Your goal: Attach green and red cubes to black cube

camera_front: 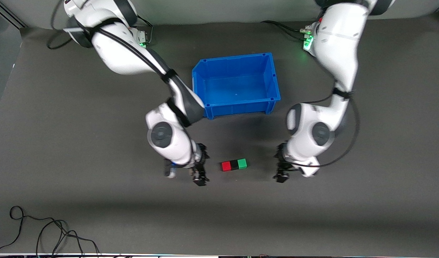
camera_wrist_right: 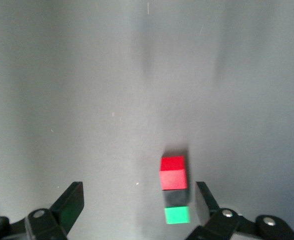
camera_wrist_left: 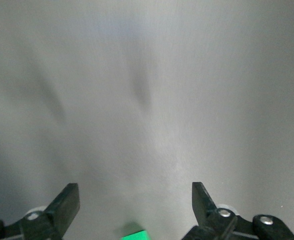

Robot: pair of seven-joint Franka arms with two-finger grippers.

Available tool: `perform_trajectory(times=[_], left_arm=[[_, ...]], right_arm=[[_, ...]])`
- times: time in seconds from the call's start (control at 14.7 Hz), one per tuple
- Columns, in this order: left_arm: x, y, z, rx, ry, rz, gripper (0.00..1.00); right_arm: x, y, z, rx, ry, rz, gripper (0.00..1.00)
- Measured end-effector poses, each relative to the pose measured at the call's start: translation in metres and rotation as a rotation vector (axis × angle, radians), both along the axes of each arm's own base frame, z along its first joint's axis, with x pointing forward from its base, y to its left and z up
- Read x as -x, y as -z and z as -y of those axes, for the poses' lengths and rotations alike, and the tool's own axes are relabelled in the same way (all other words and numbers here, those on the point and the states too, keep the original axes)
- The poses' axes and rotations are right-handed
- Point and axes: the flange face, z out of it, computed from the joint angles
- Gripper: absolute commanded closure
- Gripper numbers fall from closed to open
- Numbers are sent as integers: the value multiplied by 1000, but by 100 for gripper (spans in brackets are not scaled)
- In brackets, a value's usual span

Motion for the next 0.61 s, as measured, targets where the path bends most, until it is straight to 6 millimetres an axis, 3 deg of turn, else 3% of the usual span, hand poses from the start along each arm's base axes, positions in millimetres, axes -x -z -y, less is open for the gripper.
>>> perform_trajectory(times=[0.34, 0.48, 0.61], left_arm=[[-4, -97, -119, -41, 309, -51, 0], [5, -134, -152, -54, 438, -47, 0], [13, -166, -175, -55, 566, -24, 0]], right_arm=[[9, -126, 100, 62, -213, -107, 2], [17, -168, 149, 69, -331, -143, 14], [28, -201, 199, 61, -484, -155, 16]])
